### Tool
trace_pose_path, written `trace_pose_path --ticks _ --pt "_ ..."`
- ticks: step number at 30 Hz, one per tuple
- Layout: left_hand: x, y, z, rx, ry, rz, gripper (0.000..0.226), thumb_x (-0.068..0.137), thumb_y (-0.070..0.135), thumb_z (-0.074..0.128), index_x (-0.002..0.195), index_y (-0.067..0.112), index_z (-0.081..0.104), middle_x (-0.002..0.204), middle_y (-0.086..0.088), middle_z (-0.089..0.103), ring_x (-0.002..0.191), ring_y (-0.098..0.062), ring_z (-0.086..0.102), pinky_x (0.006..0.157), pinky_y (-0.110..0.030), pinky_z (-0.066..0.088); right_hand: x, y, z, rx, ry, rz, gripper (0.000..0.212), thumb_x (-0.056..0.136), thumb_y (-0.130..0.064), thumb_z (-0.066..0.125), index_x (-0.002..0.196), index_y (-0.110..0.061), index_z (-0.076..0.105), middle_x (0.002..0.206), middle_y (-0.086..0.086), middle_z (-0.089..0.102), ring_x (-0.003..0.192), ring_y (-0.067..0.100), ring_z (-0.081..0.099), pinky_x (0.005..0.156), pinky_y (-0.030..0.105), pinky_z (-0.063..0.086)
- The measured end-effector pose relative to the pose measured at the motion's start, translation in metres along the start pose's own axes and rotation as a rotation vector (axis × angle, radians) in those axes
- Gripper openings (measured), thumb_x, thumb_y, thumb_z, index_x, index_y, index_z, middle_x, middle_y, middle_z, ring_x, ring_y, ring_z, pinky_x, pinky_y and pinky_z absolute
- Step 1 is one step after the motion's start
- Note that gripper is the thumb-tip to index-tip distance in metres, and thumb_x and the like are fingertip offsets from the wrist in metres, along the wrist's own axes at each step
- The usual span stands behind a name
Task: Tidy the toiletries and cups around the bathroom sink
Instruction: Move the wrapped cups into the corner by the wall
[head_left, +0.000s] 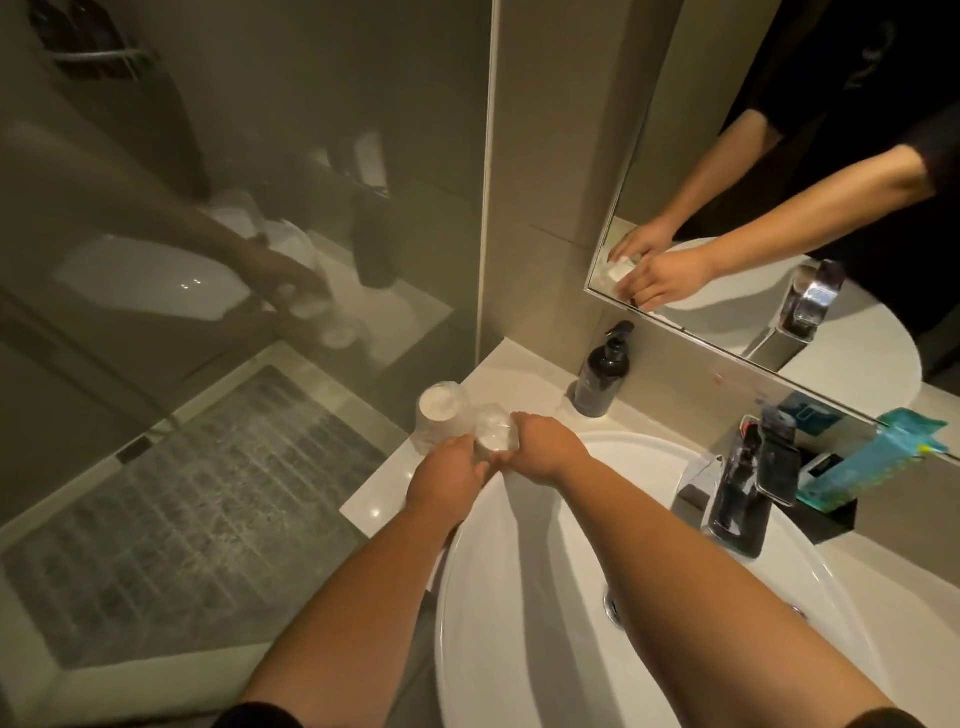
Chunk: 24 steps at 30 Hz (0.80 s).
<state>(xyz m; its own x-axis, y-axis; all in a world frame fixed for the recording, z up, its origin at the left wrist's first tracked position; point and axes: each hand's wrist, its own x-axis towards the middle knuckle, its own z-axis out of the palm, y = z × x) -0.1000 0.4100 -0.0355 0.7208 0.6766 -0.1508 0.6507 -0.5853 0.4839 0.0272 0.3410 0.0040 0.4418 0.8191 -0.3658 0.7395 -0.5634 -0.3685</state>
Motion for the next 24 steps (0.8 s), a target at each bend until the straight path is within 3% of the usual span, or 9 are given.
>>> trace_pose_path --ticks 4,13,17,21,24 --pt "0.013 -0.003 0.004 -0.039 0.003 -0.024 0.029 0.098 0.029 0.051 0.122 0.014 0.053 0.119 -0.006 0.062 0.109 -0.024 0.059 0.088 -0.032 0.046 0.015 0.004 0.006 0.035 -0.003 0.057 0.063 0.06 -0.061 0.066 0.108 -0.021 0.058 0.099 0.003 0.07 0.088 0.028 0.065 0.08 0.039 0.054" --pt "0.013 0.004 -0.01 -0.132 0.075 -0.007 0.029 0.097 0.029 0.053 0.124 0.019 0.054 0.112 -0.002 0.065 0.101 -0.024 0.062 0.082 -0.034 0.05 -0.003 -0.001 -0.004 0.232 0.164 0.046 0.056 0.072 -0.054 0.07 0.111 -0.015 0.06 0.103 0.006 0.07 0.093 0.03 0.065 0.072 0.034 0.048" --pt "0.007 0.026 -0.043 -0.185 0.121 0.007 0.027 0.093 0.025 0.056 0.119 0.018 0.058 0.108 -0.002 0.066 0.099 -0.024 0.061 0.083 -0.037 0.05 -0.032 -0.014 -0.04 0.287 0.27 0.007 0.051 0.075 -0.044 0.073 0.116 -0.015 0.062 0.111 0.007 0.07 0.102 0.028 0.063 0.078 0.034 0.048" --pt "-0.007 0.047 -0.076 -0.172 0.139 0.094 0.025 0.092 0.025 0.057 0.115 0.016 0.059 0.107 -0.002 0.066 0.098 -0.023 0.059 0.084 -0.038 0.048 -0.067 -0.024 -0.068 0.307 0.343 0.005 0.05 0.072 -0.047 0.072 0.113 -0.021 0.064 0.106 0.002 0.071 0.1 0.024 0.065 0.076 0.033 0.05" --pt "-0.023 0.056 -0.089 -0.156 0.127 0.162 0.027 0.092 0.027 0.057 0.117 0.018 0.059 0.108 0.0 0.067 0.098 -0.021 0.061 0.083 -0.036 0.048 -0.097 -0.032 -0.075 0.325 0.385 0.015 0.044 0.075 -0.041 0.072 0.113 -0.021 0.064 0.107 0.002 0.07 0.098 0.023 0.064 0.07 0.029 0.042"
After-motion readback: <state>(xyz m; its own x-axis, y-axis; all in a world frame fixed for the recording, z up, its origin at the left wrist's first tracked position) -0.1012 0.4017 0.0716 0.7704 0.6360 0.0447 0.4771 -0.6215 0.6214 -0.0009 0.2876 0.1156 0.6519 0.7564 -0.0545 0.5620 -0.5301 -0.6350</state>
